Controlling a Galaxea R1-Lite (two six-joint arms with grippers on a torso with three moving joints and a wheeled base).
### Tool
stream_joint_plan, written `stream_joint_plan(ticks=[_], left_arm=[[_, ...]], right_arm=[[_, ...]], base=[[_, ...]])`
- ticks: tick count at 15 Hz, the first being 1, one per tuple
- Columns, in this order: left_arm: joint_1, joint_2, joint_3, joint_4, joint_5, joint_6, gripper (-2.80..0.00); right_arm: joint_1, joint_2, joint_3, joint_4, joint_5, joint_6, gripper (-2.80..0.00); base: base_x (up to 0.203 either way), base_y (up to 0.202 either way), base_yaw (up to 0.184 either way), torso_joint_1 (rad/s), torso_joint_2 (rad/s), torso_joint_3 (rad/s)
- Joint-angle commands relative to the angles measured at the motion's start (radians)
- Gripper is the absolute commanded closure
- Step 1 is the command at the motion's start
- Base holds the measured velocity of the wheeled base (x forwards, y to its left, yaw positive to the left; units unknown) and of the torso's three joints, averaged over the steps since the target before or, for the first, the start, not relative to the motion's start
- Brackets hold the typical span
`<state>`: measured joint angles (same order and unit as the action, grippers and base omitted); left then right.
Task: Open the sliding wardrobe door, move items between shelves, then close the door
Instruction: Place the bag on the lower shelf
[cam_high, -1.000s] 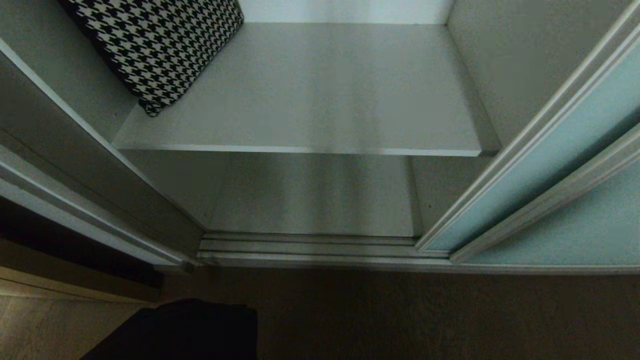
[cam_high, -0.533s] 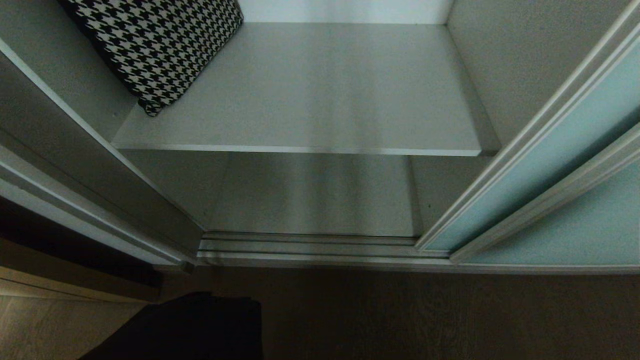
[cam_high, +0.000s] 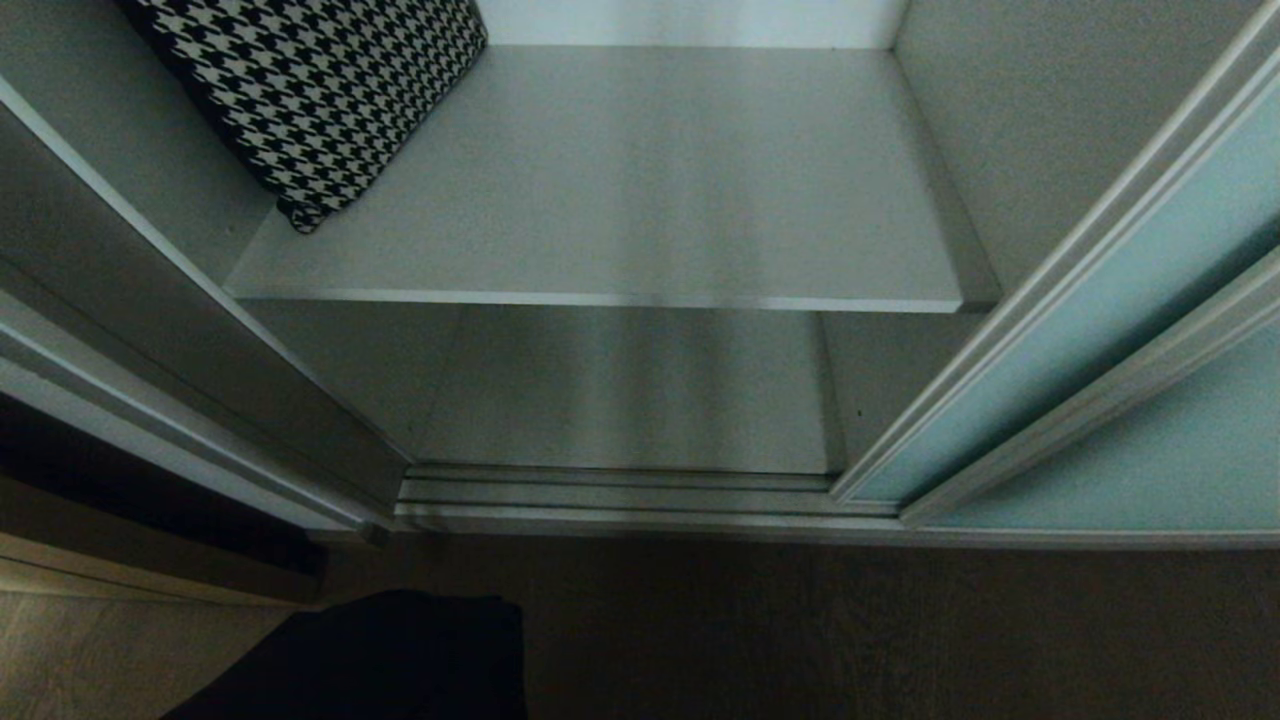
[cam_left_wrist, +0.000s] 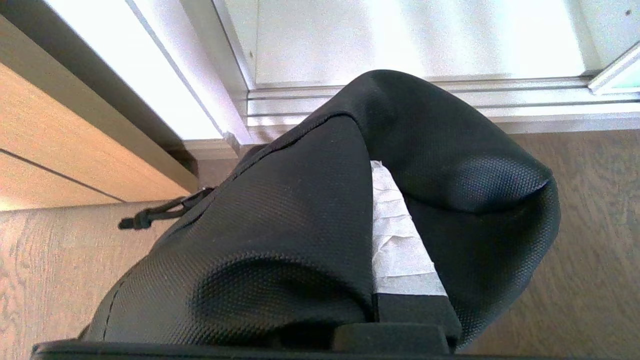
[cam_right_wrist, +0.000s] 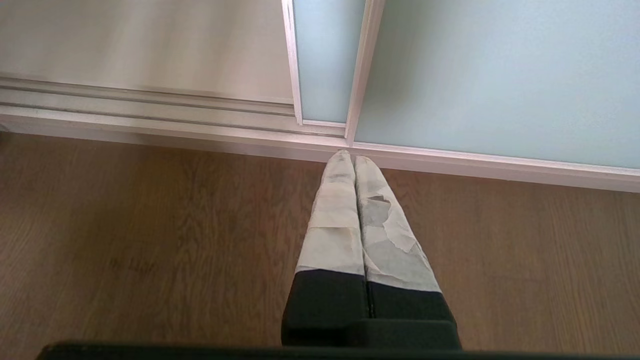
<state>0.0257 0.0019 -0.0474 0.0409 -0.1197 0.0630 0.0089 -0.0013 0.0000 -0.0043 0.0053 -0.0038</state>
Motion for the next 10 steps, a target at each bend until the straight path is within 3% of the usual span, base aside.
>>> stream_joint_plan(ticks=[1, 10], left_arm=[[0.000, 0.003, 0.000, -0.002, -0.001, 0.000, 0.00], [0.000, 0.003, -0.003, 0.008, -0.005, 0.000, 0.00]], right_arm=[[0.000, -0.003, 0.001, 0.000, 0.001, 0.001, 0.00], [0.000, -0.003, 0.000, 0.000, 0.001, 0.001, 0.00]], base=[[0.000, 0.000, 0.000, 0.000, 0.00, 0.000], [0.000, 0.000, 0.000, 0.000, 0.00, -0.035]])
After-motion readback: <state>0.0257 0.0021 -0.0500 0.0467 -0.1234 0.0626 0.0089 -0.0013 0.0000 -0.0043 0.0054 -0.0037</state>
